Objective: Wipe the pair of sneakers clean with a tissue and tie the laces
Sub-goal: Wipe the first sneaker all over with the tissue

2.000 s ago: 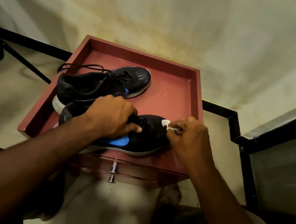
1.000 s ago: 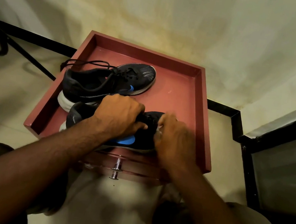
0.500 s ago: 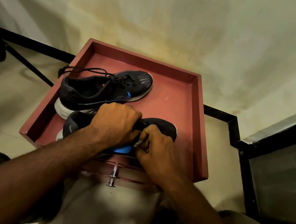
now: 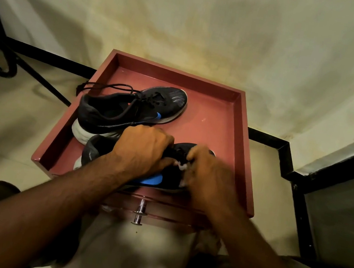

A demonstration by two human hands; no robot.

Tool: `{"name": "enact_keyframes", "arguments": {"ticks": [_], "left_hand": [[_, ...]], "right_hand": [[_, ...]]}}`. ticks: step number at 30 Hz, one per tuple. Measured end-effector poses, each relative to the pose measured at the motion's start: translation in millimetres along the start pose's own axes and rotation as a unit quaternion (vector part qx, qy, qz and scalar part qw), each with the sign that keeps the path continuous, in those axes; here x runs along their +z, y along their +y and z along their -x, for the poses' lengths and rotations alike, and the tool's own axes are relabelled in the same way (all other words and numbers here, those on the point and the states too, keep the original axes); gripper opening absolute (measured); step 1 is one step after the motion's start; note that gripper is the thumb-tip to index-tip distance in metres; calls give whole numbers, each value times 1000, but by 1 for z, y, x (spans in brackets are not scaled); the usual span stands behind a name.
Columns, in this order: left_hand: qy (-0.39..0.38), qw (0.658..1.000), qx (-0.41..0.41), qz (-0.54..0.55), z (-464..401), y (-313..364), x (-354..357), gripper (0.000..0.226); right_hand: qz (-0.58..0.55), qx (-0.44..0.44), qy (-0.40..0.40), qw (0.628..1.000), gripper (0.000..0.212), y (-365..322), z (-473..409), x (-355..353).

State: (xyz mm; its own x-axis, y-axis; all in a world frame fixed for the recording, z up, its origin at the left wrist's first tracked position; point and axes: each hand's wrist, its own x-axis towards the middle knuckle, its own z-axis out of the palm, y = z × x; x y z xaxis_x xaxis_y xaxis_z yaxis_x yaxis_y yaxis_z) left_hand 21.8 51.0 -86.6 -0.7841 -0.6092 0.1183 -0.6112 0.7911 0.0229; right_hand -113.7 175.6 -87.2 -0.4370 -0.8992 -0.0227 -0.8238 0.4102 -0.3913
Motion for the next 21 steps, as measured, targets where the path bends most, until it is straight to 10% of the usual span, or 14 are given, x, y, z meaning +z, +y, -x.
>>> {"name": "enact_keyframes", "arguments": {"ticks": [3,9,15,21], "left_hand": [[-4,1000,0,2,-1,0,0,51],[5,1000,-3,22,-1,0,-1,37],[6,1000,-4,14,-1,2,1,50],[-13,1000,-11,25,0,2,-4,37]], "right_hand": [[64,65,115,989,20,26,-12,-21],[-131,-46,-70,988,22,-22,18,14],[31,54,103,993,11,19,-9,-23],[-160,-38,-82,983,23,-16,11,14]]}}
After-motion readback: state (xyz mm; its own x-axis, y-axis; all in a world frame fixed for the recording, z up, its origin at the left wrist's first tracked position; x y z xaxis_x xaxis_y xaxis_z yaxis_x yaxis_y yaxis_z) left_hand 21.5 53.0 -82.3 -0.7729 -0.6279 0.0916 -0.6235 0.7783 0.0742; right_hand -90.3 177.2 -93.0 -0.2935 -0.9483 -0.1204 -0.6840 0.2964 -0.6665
